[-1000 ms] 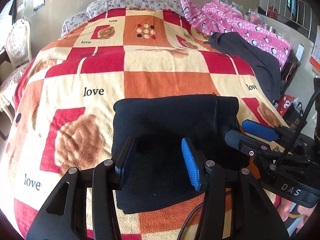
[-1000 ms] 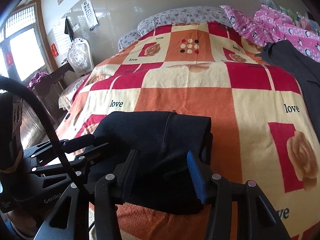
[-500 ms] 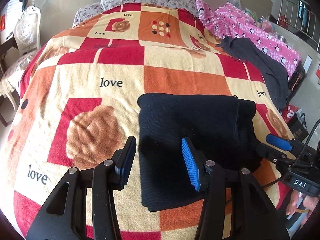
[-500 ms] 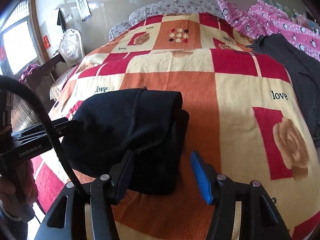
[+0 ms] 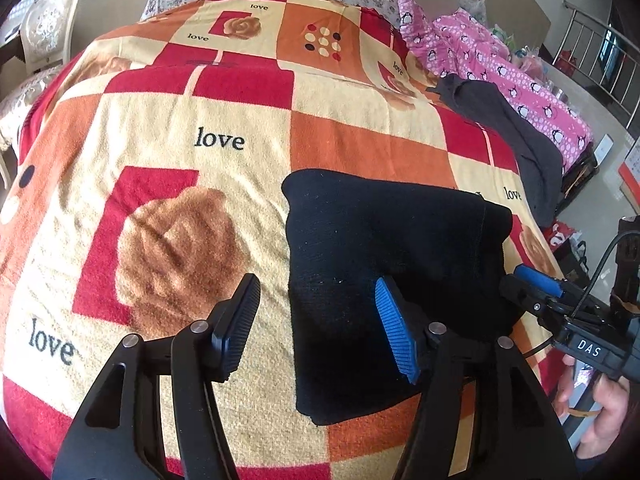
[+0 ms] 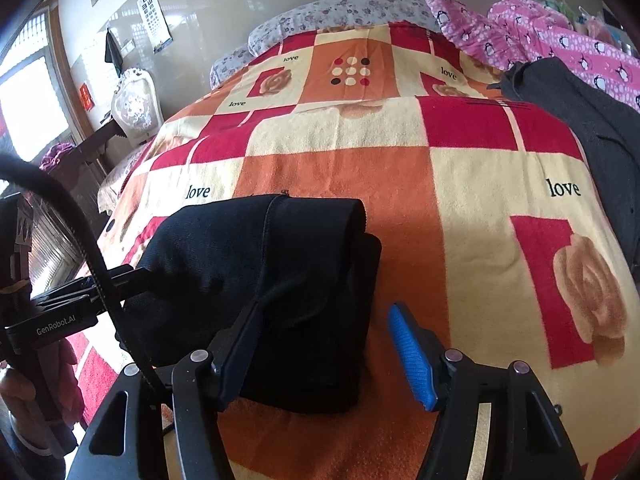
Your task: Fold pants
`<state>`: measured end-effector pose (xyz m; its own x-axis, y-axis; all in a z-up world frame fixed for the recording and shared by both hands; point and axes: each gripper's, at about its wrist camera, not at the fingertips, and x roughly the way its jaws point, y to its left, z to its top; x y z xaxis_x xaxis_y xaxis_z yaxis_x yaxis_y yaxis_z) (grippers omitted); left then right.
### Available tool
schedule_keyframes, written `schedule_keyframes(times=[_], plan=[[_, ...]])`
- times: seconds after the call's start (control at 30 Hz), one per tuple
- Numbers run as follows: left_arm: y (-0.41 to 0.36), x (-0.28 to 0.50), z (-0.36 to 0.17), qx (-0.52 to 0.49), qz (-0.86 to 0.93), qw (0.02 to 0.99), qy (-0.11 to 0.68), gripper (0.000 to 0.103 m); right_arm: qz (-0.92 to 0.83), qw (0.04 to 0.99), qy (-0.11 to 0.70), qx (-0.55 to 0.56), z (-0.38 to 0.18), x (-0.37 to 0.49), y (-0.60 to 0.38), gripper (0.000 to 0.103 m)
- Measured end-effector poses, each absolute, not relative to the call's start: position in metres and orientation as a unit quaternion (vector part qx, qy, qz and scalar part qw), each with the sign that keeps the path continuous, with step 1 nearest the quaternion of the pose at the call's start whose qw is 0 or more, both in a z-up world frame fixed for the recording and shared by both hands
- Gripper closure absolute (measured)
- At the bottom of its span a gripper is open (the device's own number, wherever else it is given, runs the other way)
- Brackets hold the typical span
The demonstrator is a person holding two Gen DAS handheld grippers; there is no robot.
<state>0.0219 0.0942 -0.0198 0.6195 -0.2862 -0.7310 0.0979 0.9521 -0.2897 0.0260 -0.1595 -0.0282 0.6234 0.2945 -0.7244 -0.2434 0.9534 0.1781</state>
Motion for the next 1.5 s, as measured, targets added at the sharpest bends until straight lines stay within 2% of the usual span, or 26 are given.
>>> schedule_keyframes(times=[0.17,0.27,0.37,0.4,0.6,0.7,0.93,1.03,1.07,1.1,1.17,1.27,1.33,1.5], plan=[[0.089,0.032,-0.026,-0.12,-0.124,0.886,0.431,0.043,0.161,0.891,0.416,0.079,-0.037,0.039,-0.167,0.034],[0.085,0.038,-0.029,-0.125,-0.131,0.883,0.434,0.035,0.165,0.884,0.426,0.1,-0.044,0.049,-0.171,0.03],[0.079,0.043,-0.034,-0.126,-0.141,0.879,0.439,0.034,0.169,0.876,0.436,0.12,-0.053,0.057,-0.175,0.025],[0.078,0.046,-0.036,-0.127,-0.141,0.877,0.442,0.03,0.172,0.873,0.438,0.127,-0.056,0.059,-0.176,0.024],[0.083,0.052,-0.043,-0.148,-0.155,0.869,0.447,0.028,0.196,0.862,0.441,0.156,-0.064,0.066,-0.178,0.023],[0.086,0.053,-0.047,-0.161,-0.149,0.866,0.449,0.018,0.209,0.861,0.439,0.151,-0.066,0.068,-0.173,0.022],[0.085,0.049,-0.048,-0.167,-0.142,0.87,0.441,0.018,0.199,0.871,0.433,0.121,-0.065,0.071,-0.158,0.021],[0.083,0.049,-0.048,-0.17,-0.142,0.87,0.441,0.018,0.198,0.875,0.426,0.114,-0.063,0.068,-0.156,0.026],[0.082,0.048,-0.049,-0.171,-0.147,0.87,0.439,0.019,0.201,0.879,0.419,0.105,-0.061,0.066,-0.154,0.031],[0.079,0.049,-0.049,-0.17,-0.155,0.87,0.436,0.026,0.204,0.883,0.412,0.097,-0.06,0.064,-0.153,0.037],[0.073,0.045,-0.046,-0.154,-0.151,0.879,0.425,0.03,0.207,0.887,0.403,0.084,-0.058,0.06,-0.151,0.042],[0.07,0.039,-0.039,-0.144,-0.147,0.888,0.412,0.044,0.209,0.89,0.396,0.089,-0.056,0.059,-0.157,0.052],[0.072,0.038,-0.034,-0.15,-0.149,0.888,0.409,0.052,0.214,0.889,0.393,0.093,-0.053,0.058,-0.159,0.056],[0.063,0.041,-0.01,-0.127,-0.161,0.895,0.396,0.058,0.217,0.895,0.378,0.09,-0.037,0.058,-0.162,0.058]])
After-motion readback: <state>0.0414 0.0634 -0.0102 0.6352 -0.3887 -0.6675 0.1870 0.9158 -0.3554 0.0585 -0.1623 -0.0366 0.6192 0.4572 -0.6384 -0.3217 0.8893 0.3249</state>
